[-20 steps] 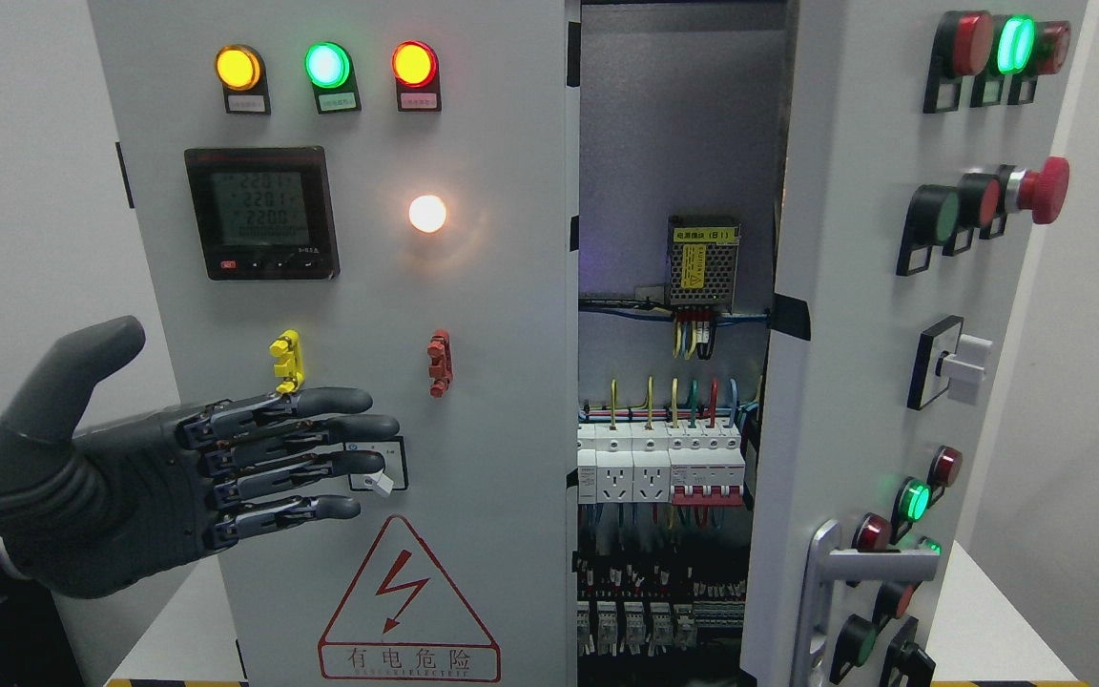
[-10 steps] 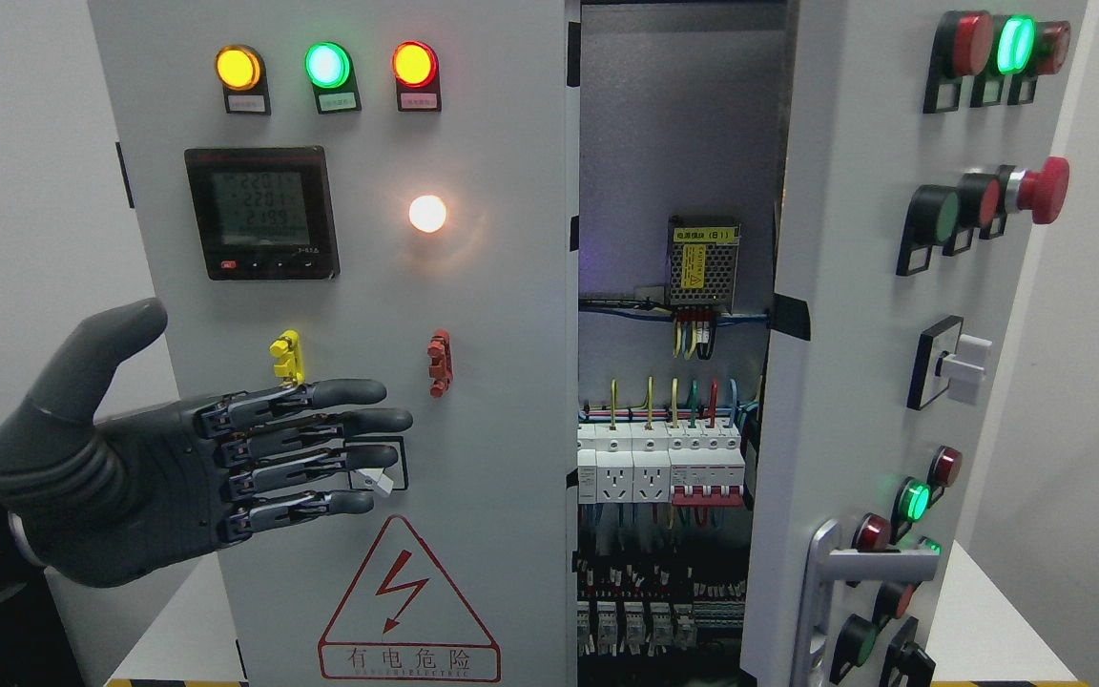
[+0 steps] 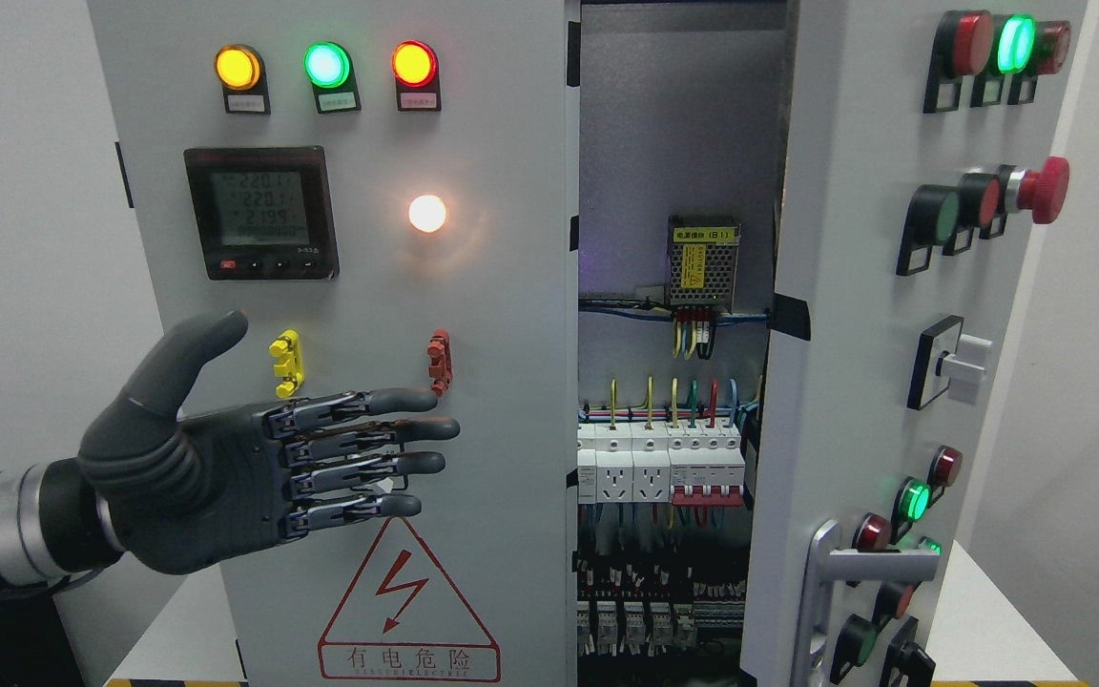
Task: Open door with both hands
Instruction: 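Raise the left hand toward the gap between the cabinet doors, then insert the left hand fingers behind the edge of the button door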
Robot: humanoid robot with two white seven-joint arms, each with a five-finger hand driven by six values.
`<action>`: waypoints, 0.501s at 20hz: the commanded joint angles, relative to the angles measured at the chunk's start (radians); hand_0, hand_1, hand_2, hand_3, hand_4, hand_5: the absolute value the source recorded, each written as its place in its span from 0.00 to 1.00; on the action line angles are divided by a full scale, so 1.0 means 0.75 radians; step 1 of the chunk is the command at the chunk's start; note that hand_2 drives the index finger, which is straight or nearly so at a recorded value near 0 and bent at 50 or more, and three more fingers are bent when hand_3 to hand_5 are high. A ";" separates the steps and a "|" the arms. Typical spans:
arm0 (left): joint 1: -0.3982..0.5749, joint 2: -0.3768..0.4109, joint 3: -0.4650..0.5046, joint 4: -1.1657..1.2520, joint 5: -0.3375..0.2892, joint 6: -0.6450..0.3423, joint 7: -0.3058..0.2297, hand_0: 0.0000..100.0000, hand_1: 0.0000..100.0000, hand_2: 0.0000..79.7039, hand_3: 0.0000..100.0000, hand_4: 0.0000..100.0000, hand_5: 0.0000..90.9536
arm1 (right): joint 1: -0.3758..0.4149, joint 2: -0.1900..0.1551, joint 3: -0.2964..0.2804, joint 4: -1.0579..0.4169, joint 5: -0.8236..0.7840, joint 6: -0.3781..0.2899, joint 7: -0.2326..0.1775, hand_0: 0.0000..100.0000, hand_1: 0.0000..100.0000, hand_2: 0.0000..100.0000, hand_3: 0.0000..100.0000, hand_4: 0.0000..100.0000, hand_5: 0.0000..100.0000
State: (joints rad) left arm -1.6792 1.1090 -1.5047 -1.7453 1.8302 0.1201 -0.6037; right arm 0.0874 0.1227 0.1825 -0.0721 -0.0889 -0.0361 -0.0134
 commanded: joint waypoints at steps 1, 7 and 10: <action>0.020 -0.321 0.069 0.188 0.002 -0.005 0.007 0.00 0.00 0.00 0.00 0.03 0.00 | 0.000 0.000 0.000 0.000 0.000 -0.001 0.000 0.00 0.00 0.00 0.00 0.00 0.00; 0.075 -0.482 0.176 0.214 -0.006 -0.003 0.042 0.00 0.00 0.00 0.00 0.03 0.00 | 0.000 0.000 0.000 0.000 0.000 -0.001 -0.001 0.00 0.00 0.00 0.00 0.00 0.00; 0.075 -0.576 0.218 0.220 -0.010 -0.001 0.048 0.00 0.00 0.00 0.00 0.03 0.00 | 0.000 0.000 0.000 0.000 0.000 -0.001 0.000 0.00 0.00 0.00 0.00 0.00 0.00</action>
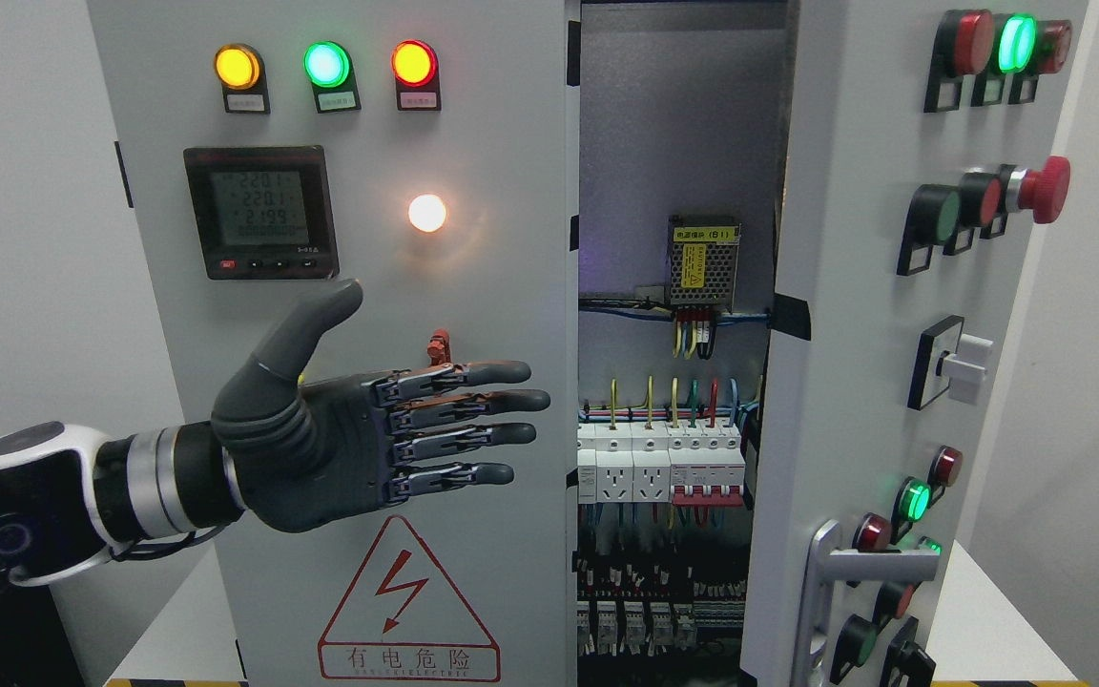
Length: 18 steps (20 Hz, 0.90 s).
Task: Open door with both hands
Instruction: 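Insert the left hand fingers behind the edge of the button door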
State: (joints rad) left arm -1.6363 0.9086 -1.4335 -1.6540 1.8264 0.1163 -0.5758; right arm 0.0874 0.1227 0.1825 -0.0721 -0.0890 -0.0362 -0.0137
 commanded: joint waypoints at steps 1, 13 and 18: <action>0.016 -0.340 0.138 0.097 -0.005 0.004 0.029 0.00 0.00 0.00 0.00 0.03 0.00 | 0.000 0.000 0.000 0.000 0.000 -0.001 0.000 0.00 0.00 0.00 0.00 0.00 0.00; 0.059 -0.643 0.201 0.203 -0.038 0.017 0.121 0.00 0.00 0.00 0.00 0.03 0.00 | 0.000 0.000 0.000 0.000 0.000 -0.001 0.000 0.00 0.00 0.00 0.00 0.00 0.00; 0.067 -0.706 0.224 0.203 -0.038 0.015 0.193 0.00 0.00 0.00 0.00 0.03 0.00 | 0.000 0.000 0.000 0.000 0.000 -0.001 0.000 0.00 0.00 0.00 0.00 0.00 0.00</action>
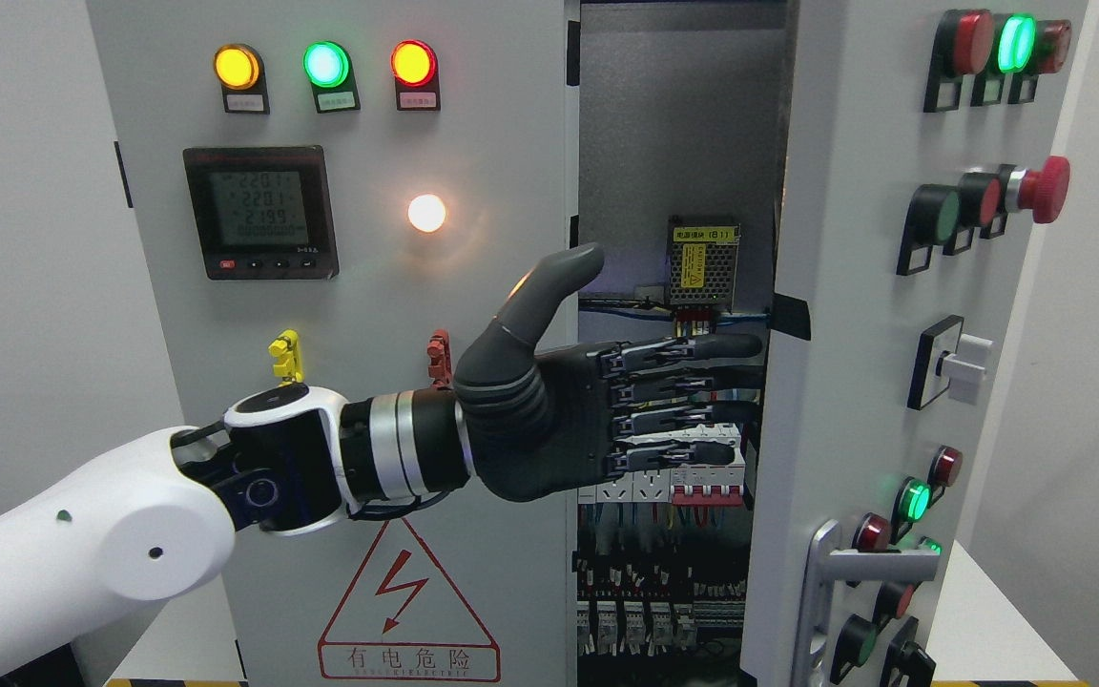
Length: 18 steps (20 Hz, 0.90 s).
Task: Open door with both hands
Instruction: 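Insert the left hand fingers behind the edge of the button door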
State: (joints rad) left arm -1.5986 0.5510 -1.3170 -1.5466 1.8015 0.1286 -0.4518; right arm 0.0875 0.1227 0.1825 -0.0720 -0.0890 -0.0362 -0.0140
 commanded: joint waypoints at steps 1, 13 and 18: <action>0.017 -0.240 0.069 0.062 -0.005 -0.006 0.032 0.00 0.00 0.00 0.00 0.03 0.00 | 0.000 0.000 0.000 0.000 0.000 -0.001 0.000 0.00 0.00 0.00 0.00 0.00 0.00; 0.021 -0.360 0.075 0.062 -0.079 -0.004 0.048 0.00 0.00 0.00 0.00 0.03 0.00 | 0.000 0.000 0.000 0.000 0.000 -0.001 0.000 0.00 0.00 0.00 0.00 0.00 0.00; 0.029 -0.438 0.075 0.074 -0.117 -0.002 0.050 0.00 0.00 0.00 0.00 0.03 0.00 | 0.000 0.000 0.000 0.000 0.000 -0.001 0.000 0.00 0.00 0.00 0.00 0.00 0.00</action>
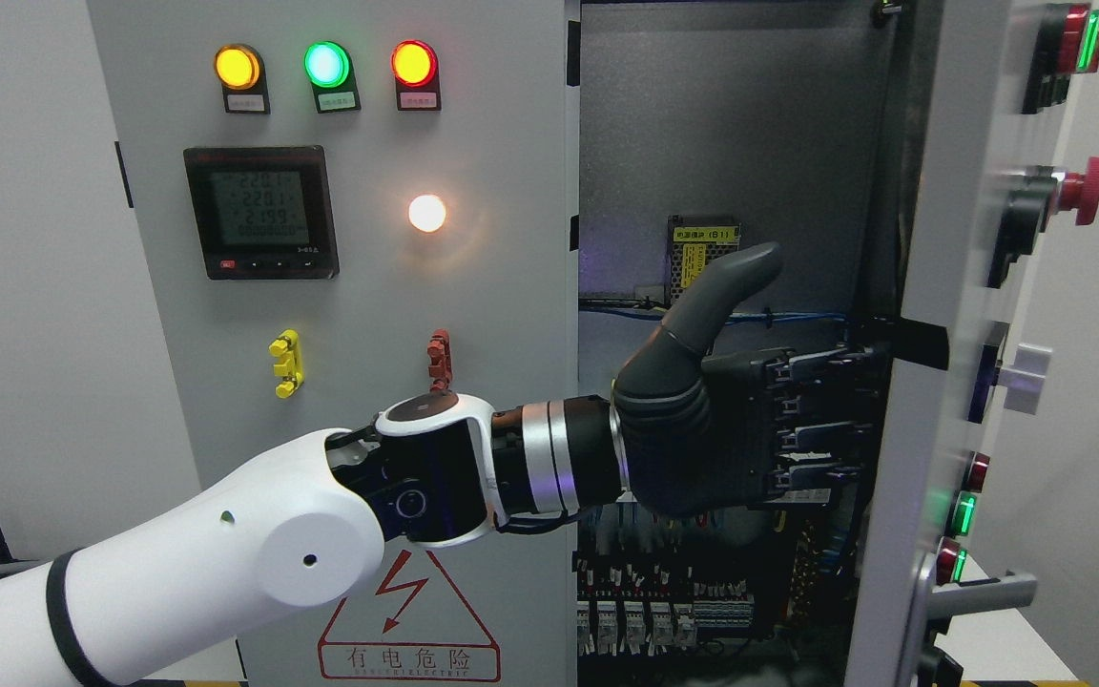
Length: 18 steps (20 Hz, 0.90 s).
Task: Open door with both hands
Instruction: 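Insert the left hand fingers behind the edge of the button door, then push the button door farther open with the left hand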
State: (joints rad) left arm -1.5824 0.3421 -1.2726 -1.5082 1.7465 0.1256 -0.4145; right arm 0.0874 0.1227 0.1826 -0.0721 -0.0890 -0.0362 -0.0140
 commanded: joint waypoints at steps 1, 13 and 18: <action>0.007 -0.178 0.016 0.039 -0.044 0.002 0.000 0.00 0.00 0.00 0.00 0.03 0.00 | 0.000 0.000 0.000 0.000 0.000 -0.001 0.000 0.00 0.00 0.00 0.00 0.00 0.00; -0.001 -0.405 0.016 0.137 -0.101 -0.010 0.119 0.00 0.00 0.00 0.00 0.03 0.00 | 0.000 0.000 0.000 0.000 0.000 -0.001 0.000 0.00 0.00 0.00 0.00 0.00 0.00; -0.017 -0.460 0.014 0.129 -0.101 -0.014 0.178 0.00 0.00 0.00 0.00 0.03 0.00 | 0.000 0.000 0.000 0.000 0.000 -0.001 0.000 0.00 0.00 0.00 0.00 0.00 0.00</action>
State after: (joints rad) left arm -1.5863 0.1149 -1.2638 -1.4329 1.6787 0.1174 -0.3025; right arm 0.0874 0.1227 0.1825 -0.0720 -0.0890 -0.0362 -0.0141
